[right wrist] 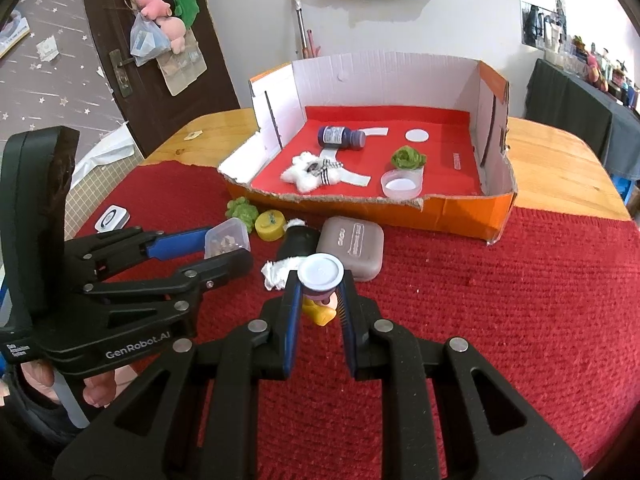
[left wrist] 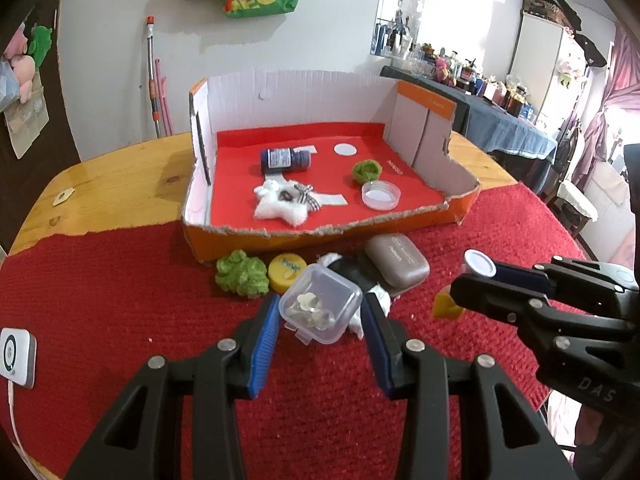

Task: Organize objects
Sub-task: 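Carry the clear box with the left tool while the right tool carries the toy into the box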

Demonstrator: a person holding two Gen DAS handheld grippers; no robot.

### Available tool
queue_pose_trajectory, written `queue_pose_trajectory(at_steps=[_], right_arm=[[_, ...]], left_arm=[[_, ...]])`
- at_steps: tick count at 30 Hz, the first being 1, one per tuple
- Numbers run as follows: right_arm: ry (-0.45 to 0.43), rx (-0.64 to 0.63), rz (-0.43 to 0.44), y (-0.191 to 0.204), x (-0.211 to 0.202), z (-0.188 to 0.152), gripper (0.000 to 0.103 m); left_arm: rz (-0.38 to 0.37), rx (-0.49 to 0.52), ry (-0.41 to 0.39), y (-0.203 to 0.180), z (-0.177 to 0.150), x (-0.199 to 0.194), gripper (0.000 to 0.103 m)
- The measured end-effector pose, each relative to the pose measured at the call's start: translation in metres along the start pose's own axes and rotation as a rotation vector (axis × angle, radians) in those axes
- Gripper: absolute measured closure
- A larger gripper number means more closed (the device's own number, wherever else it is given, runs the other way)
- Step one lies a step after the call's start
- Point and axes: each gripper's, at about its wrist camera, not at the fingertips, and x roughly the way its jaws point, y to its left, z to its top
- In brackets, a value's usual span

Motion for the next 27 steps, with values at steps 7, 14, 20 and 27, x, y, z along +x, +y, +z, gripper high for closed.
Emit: queue_pose_trajectory(at_steps=[7,14,20,27], right_arm=[[-0.022,-0.006,0.001,-0.002,-0.004,0.017,0.086],[-0.032,-0.005,-0.002,-0.008,0.000,0.035,0.086],[-0.033,-0.002,-0.005,-0.015,0.006,0.050,0.086],[-0.027,0.004,-0.007,-0.022,0.016,0.065,0.086]], left_arm=[[-0.001,0.003,-0.013,0.001,0.020,0.002,0.059],[-0.005,0.000,-0.013,0.004,0.033,0.006,0.059],[-0.009,0.006,-0.006,0.007,0.054,0.016,0.059],[-0.016,0.005,0.011,0.012,0.068,0.030,0.059]])
